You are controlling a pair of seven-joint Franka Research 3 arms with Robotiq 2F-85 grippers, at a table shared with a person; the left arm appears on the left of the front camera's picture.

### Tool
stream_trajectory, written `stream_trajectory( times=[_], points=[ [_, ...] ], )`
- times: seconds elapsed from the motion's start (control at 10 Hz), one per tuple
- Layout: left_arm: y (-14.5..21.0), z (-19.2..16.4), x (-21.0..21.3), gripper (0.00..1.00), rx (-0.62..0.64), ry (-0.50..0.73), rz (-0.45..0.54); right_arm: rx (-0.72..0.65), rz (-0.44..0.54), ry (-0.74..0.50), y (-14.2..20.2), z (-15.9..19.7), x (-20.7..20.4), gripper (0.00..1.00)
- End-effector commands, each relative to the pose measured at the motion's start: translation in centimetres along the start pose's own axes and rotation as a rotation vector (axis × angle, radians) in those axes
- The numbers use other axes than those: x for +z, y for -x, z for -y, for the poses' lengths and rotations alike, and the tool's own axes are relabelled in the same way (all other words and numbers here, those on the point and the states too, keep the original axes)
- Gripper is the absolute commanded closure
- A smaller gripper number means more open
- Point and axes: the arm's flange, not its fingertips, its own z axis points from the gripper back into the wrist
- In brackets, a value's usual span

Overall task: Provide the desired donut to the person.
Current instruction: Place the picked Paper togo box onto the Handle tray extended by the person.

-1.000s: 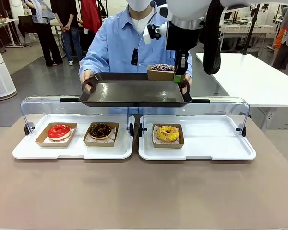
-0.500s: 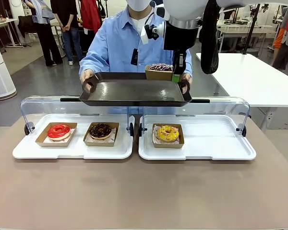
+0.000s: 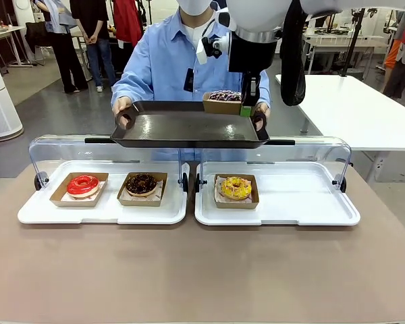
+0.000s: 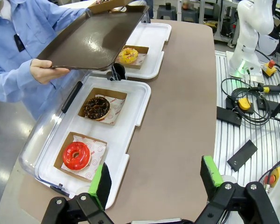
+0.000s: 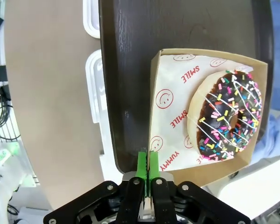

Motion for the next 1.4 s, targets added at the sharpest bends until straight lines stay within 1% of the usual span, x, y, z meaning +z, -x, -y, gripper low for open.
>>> stream_trajectory(
  times=[0.0, 0.3, 0.6, 1.1, 1.2, 1.3],
  points=[
    [0.0, -0.1, 0.1, 0.00, -0.011, 0.002, 0.017, -0.022, -0.032, 0.012, -0.2, 1.3, -2.1, 0.98],
    [0.0, -0.1, 0.1, 0.00, -0.011, 0.002, 0.017, -0.044, -0.027, -0.017, 0.3, 2.3, -3.7, 0.98],
    [0.0, -0.1, 0.1, 0.00, -0.011, 0.002, 0.017, -0.008, 0.004, -0.056, 0.3, 2.5, -4.3, 0.98],
    [0.0, -0.1, 0.1, 0.00, -0.011, 0.002, 0.017, 0.017, 0.014, -0.123, 0.7, 2.4, -4.7, 0.98],
    [0.0, -0.1, 0.1, 0.00, -0.011, 0.002, 0.017, 0.032, 0.016, -0.134, 0.7, 2.3, -4.7, 0.95],
    [0.0, -0.1, 0.1, 0.00, -0.011, 0.002, 0.017, 0.042, 0.015, -0.140, 0.7, 2.3, -4.8, 0.57]
  ],
)
